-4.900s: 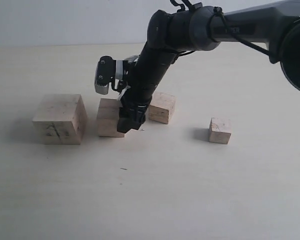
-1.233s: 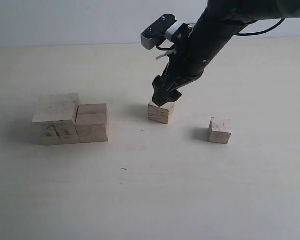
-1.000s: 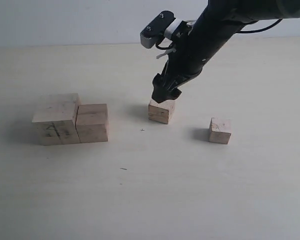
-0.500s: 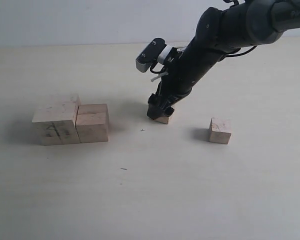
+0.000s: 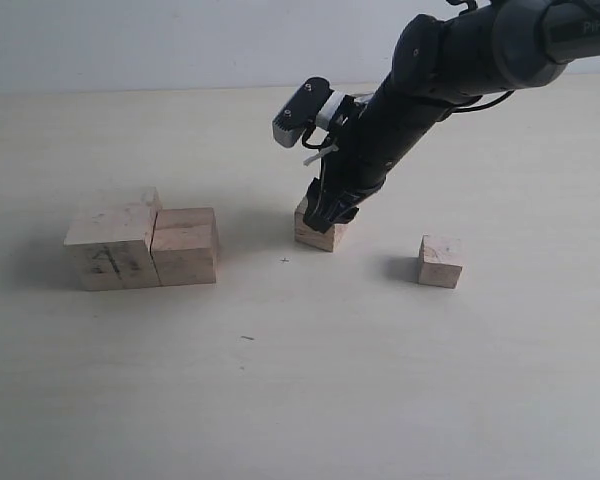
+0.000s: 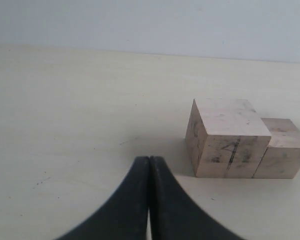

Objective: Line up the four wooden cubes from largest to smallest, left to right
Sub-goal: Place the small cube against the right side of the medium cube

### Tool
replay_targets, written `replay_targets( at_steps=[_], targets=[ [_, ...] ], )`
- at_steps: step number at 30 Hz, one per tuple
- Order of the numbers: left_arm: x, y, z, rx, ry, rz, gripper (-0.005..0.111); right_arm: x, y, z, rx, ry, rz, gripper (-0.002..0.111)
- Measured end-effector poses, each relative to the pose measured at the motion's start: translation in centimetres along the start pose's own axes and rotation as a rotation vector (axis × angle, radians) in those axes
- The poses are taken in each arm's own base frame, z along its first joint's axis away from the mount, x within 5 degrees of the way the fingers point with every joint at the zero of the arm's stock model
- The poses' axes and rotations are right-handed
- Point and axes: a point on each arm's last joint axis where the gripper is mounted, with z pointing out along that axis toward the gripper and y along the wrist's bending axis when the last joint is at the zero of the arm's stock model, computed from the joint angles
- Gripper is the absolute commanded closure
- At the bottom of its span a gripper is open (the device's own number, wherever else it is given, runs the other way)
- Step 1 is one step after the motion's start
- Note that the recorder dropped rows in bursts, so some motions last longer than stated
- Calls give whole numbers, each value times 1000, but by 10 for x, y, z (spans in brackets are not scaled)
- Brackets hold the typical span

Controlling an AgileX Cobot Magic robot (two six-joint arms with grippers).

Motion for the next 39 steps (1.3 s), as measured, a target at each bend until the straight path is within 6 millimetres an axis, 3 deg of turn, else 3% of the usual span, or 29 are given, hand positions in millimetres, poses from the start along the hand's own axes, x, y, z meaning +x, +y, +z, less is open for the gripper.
replay_targets(
  at_steps=[8, 13, 22, 30, 39],
  targets=[
    [0, 0, 0, 0, 0, 0, 107, 0, 0, 0, -1, 5, -7, 86],
    [0, 0, 0, 0, 0, 0, 107, 0, 1, 0, -11, 4, -28, 108],
    [0, 0, 0, 0, 0, 0, 107, -5, 12, 0, -113, -62, -154, 108],
    [0, 0, 0, 0, 2, 0, 107, -20, 34, 11, -134, -78, -351, 108],
    [0, 0, 0, 0, 2, 0, 107, -36, 35, 21, -139, -67, -395, 108]
  ],
)
